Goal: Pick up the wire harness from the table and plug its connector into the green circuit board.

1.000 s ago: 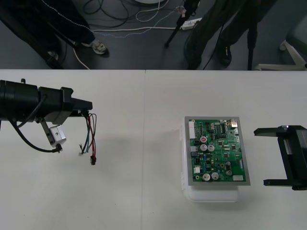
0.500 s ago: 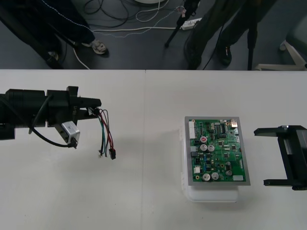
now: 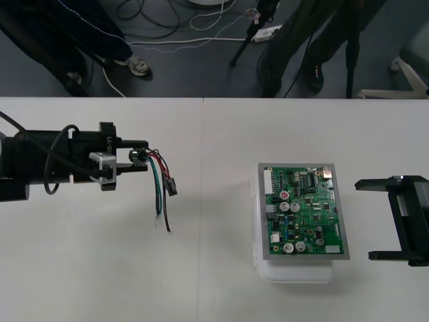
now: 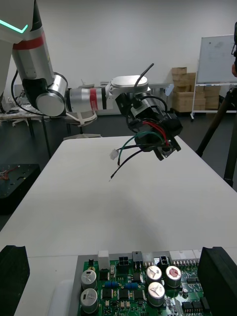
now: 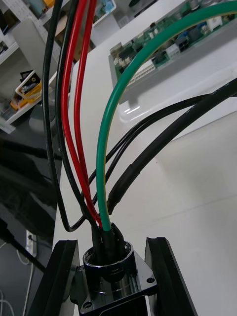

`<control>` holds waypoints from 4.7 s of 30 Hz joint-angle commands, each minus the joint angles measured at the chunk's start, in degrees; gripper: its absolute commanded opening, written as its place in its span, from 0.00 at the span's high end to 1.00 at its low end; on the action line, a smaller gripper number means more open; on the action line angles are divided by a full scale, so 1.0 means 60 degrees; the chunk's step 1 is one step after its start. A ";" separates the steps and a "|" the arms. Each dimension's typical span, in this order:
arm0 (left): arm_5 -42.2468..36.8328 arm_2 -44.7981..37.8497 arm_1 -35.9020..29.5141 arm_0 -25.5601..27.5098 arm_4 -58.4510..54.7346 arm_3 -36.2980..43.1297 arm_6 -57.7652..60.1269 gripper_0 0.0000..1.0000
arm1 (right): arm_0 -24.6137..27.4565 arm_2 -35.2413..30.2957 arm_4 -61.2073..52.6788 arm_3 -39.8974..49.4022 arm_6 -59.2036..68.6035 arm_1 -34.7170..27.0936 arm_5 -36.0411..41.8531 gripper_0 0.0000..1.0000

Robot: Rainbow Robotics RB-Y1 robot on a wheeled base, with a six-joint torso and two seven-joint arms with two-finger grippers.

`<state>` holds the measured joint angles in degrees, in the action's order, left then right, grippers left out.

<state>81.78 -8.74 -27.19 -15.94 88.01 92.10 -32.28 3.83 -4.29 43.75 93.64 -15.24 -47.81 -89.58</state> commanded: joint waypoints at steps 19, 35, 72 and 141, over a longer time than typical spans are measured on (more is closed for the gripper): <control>0.1370 0.0035 0.1177 0.0167 -0.0255 0.0367 0.4369 1.00 | 0.0007 -0.0165 -0.0157 0.0243 -0.0170 -0.0366 -0.0070 0.00; 0.1370 0.0152 0.2378 0.0108 -0.0225 0.0382 0.5732 1.00 | 0.0021 -0.0223 -0.0157 0.0228 -0.0082 -0.0366 -0.0070 0.00; -0.2160 0.2188 0.3653 0.2599 0.3495 0.3473 0.6537 1.00 | 0.0007 -0.0619 -0.0157 0.0228 0.0562 -0.0366 -0.0070 0.00; -0.4328 0.3228 0.4209 0.1939 0.4697 0.3692 0.8295 1.00 | 0.1823 0.2252 0.0341 0.6029 0.3741 0.1274 1.0623 0.00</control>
<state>58.86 8.98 -3.70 -2.39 116.02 111.71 14.17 13.19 7.08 44.29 126.84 3.67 -41.88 -27.51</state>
